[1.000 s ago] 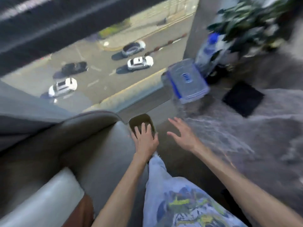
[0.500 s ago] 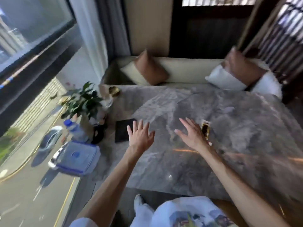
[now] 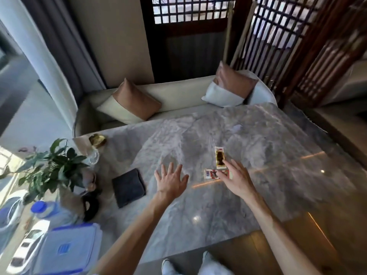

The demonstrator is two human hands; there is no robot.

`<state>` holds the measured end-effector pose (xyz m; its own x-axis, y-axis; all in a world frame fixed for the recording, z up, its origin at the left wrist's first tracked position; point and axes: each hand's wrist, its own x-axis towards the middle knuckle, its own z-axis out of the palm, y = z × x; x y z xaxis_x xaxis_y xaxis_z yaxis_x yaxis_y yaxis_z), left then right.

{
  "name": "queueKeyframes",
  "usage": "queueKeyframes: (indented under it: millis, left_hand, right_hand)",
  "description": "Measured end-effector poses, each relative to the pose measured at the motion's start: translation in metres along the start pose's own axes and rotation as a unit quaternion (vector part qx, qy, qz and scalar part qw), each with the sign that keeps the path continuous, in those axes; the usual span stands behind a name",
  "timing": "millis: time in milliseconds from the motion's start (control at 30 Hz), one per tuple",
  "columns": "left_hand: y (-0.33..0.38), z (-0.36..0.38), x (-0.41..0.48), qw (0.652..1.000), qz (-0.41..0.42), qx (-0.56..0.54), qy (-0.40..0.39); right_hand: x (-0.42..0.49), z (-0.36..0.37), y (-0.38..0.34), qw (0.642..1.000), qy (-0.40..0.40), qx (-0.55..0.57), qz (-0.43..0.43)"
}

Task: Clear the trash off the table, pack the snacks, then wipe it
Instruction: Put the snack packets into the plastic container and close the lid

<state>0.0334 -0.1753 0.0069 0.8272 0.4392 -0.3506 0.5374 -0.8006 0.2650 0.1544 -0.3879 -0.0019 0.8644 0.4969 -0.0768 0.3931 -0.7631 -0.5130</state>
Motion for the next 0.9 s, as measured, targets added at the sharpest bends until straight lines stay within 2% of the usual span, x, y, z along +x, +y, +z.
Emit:
queueKeyframes:
  millis: [133, 267, 367, 500, 567, 733, 900]
  left_hand:
    - [-0.011, 0.004, -0.001, 1.000, -0.014, 0.000, -0.001]
    - [-0.034, -0.003, -0.010, 0.998, -0.064, -0.025, 0.009]
    - [-0.059, -0.005, -0.028, 0.992, -0.111, -0.038, 0.042]
    - [-0.098, -0.021, -0.050, 0.981, -0.163, -0.029, 0.105]
    - [-0.118, -0.025, -0.060, 0.972, -0.198, -0.044, 0.121]
    - [-0.163, -0.011, -0.080, 0.947, -0.281, -0.110, 0.115]
    - [-0.199, 0.000, -0.085, 0.935, -0.315, -0.138, 0.086]
  right_hand:
    - [0.011, 0.013, -0.016, 0.999, -0.030, 0.018, -0.022]
    - [0.030, 0.021, -0.040, 0.994, -0.088, 0.042, -0.052]
    - [0.052, 0.033, -0.060, 0.983, -0.129, 0.010, -0.126]
    - [0.074, 0.050, -0.097, 0.971, -0.111, 0.020, -0.212]
    - [0.071, 0.062, -0.119, 0.961, -0.134, 0.026, -0.242]
    - [0.055, 0.096, -0.154, 0.943, -0.221, 0.038, -0.245]
    - [0.059, 0.123, -0.182, 0.938, -0.265, 0.033, -0.221]
